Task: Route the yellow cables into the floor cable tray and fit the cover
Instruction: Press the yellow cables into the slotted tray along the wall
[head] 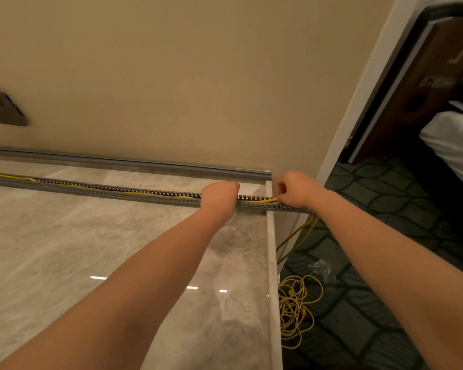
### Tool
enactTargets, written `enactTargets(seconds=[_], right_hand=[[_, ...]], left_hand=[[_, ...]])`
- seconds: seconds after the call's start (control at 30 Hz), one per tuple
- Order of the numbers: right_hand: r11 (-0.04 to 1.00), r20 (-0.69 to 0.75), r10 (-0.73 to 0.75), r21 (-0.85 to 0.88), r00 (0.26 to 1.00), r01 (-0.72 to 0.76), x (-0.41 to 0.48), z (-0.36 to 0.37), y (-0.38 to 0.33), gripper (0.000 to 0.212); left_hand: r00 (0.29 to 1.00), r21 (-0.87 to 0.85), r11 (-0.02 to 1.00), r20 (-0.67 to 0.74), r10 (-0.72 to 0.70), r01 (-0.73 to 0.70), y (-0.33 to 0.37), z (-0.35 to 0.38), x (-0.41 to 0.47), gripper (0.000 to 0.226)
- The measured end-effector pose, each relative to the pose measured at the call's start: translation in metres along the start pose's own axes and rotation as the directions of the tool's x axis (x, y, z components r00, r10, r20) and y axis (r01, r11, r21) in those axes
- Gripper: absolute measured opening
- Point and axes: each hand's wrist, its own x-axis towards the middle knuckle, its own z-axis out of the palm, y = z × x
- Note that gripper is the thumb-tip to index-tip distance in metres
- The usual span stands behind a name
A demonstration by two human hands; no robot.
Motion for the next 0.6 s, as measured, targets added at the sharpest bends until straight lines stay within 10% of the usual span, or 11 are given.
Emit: enactTargets(seconds=[0.27,0.6], right_hand=[[0.996,-0.022,0.051,0.074,0.998,-0.049,-0.009,0.007,0.000,0.005],[0.989,0.017,0.071,0.129,0.997,-0.073,-0.012,0.007,0.008,0.017]], left_hand=[[0.987,-0.271,0.950,-0.076,0.139,-0.155,0.045,0.003,0.003,0.025],[0.966,-0.176,0.955,-0.141,0.217,-0.240,0.064,0.010,0.010,0.022]])
